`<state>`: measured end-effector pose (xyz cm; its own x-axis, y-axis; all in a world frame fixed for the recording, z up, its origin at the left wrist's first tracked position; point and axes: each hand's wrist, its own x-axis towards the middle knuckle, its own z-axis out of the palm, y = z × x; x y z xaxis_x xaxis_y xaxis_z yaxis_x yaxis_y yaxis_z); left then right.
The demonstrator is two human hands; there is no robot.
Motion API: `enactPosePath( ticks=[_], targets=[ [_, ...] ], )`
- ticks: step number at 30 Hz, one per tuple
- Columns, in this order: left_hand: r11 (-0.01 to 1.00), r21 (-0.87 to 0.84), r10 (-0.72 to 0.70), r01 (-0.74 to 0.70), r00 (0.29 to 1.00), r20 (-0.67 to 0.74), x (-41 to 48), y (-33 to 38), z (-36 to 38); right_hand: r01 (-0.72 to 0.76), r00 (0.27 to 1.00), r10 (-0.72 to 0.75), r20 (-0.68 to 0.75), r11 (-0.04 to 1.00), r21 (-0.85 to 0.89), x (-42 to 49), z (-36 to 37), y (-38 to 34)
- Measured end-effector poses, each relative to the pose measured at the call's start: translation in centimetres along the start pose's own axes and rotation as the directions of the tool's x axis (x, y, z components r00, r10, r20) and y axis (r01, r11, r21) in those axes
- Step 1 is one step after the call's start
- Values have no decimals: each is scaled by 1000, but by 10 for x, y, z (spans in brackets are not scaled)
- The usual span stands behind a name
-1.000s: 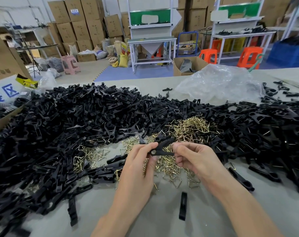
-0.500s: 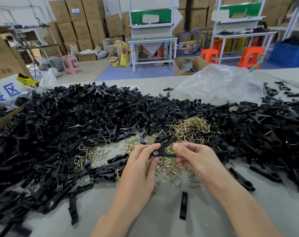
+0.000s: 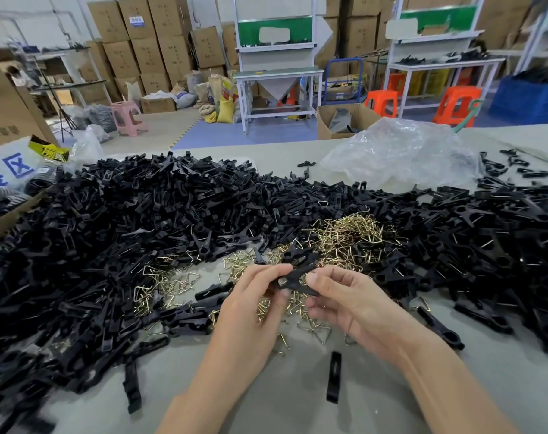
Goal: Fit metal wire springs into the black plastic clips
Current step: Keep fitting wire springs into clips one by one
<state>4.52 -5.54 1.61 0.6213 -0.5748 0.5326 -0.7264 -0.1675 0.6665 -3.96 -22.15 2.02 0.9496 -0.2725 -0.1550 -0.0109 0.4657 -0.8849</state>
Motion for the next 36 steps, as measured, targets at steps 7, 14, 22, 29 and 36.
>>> enactPosePath(
  ticks=[7,14,22,29,36],
  targets=[
    [946,-263,-142,189,972,186,-5,12,0,-86,935,39,353,989,117,-8,10,2],
    [880,-436,-117,187,976,183,-7,22,6,-87,876,-48,481,963,254,-6,23,14],
    [921,-319,-197,225,973,118,-7,24,16,-135,951,-28,306,857,498,1,28,26],
    [937,-228,-242,265,962,124,-4,24,19,-136,974,2,225,803,581,-1,32,24],
    [943,-203,-249,265,963,99,-5,25,20,-176,975,43,219,750,638,-1,30,25]
  ],
)
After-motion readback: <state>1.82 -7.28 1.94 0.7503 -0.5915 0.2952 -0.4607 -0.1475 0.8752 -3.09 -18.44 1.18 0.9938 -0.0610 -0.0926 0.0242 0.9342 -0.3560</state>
